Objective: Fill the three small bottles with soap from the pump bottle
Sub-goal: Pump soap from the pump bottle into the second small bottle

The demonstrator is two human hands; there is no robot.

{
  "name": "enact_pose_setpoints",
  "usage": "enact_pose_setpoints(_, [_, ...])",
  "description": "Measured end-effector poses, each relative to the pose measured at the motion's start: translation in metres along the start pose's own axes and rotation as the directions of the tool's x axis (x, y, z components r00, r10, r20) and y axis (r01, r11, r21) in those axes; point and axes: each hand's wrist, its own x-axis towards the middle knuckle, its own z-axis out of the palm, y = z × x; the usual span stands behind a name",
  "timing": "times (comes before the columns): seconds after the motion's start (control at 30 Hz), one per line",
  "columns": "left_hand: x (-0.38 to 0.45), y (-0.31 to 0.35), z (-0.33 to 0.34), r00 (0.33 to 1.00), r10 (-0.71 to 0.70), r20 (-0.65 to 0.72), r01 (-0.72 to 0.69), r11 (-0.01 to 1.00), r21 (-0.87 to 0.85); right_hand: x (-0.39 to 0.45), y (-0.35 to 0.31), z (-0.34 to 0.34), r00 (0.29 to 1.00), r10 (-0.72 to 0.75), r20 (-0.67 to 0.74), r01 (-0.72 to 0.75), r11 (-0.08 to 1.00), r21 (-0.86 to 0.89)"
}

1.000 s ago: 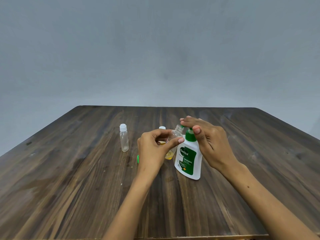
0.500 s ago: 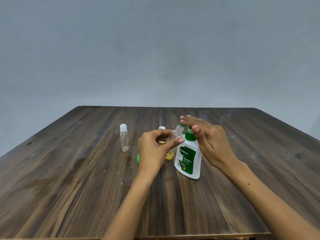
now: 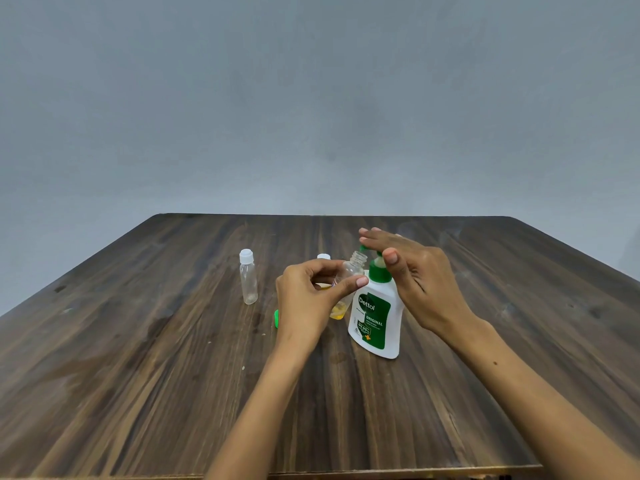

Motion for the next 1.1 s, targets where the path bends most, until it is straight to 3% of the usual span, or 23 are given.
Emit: enact_pose_setpoints(1.1, [0.0004,-0.0063,-0.0015,1.0,-0.01,0.001,0.01,1.0,0.019,0.0019,-0.001,-0.0042,0.999,0.031,0.017,-0.031,0.999,0.018])
